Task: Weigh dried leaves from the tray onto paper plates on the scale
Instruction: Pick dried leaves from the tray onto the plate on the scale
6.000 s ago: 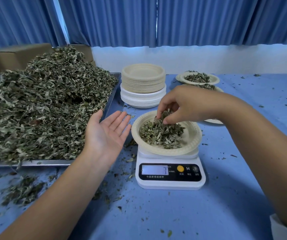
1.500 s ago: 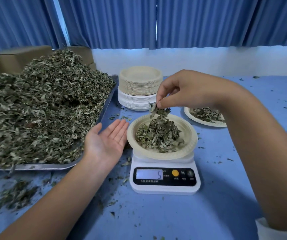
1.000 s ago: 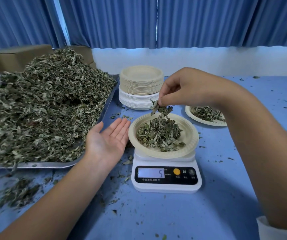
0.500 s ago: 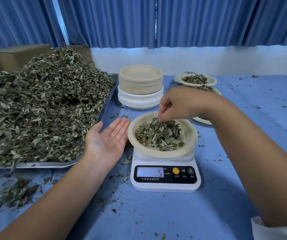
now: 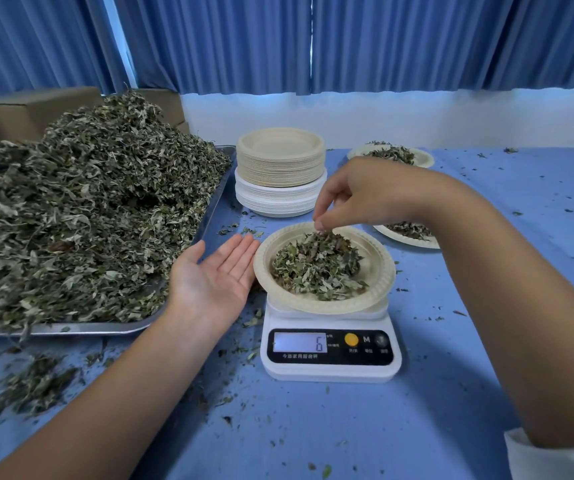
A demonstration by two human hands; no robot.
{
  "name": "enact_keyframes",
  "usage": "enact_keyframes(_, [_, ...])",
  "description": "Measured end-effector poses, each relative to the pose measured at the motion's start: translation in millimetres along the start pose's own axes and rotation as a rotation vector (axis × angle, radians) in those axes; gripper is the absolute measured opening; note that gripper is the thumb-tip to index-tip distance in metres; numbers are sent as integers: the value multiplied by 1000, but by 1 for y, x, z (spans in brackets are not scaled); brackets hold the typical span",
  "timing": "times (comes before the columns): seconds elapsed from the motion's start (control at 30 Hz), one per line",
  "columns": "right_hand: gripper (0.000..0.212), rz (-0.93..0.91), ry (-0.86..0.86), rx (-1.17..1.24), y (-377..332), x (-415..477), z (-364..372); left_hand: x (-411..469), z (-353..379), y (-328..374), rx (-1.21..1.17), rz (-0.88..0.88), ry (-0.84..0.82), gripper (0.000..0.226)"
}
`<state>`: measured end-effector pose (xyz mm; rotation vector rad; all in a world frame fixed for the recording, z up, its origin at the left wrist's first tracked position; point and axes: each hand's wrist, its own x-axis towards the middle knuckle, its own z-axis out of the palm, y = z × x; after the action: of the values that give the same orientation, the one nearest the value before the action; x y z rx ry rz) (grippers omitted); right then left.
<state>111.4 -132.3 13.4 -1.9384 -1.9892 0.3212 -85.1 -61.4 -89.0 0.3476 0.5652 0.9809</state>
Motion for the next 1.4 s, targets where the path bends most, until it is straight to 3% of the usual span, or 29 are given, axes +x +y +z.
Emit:
enact_keyframes(0.3, [8, -4, 53, 61, -5, -1, -1, -1, -1, 0, -2, -2, -9, 49])
enact_keyframes(0.47, [8, -14, -4, 148, -14, -1, 5, 0, 0, 0, 1, -1, -3, 49])
enact_keyframes(0.93, [1, 20, 40, 34, -7, 2, 5, 0, -1, 0, 14, -5, 2, 47])
enact_keyframes(1.07, [15, 69, -44, -33, -3, 1, 3, 0, -1, 0, 22, -6, 5, 47])
enact_keyframes(1.2, [12, 81, -128, -48, -5, 0, 7, 0, 0, 0, 24, -5, 7, 47])
enact_keyframes(1.4, [7, 60, -71, 26, -4, -1, 3, 0, 0, 0, 27, -4, 5, 47])
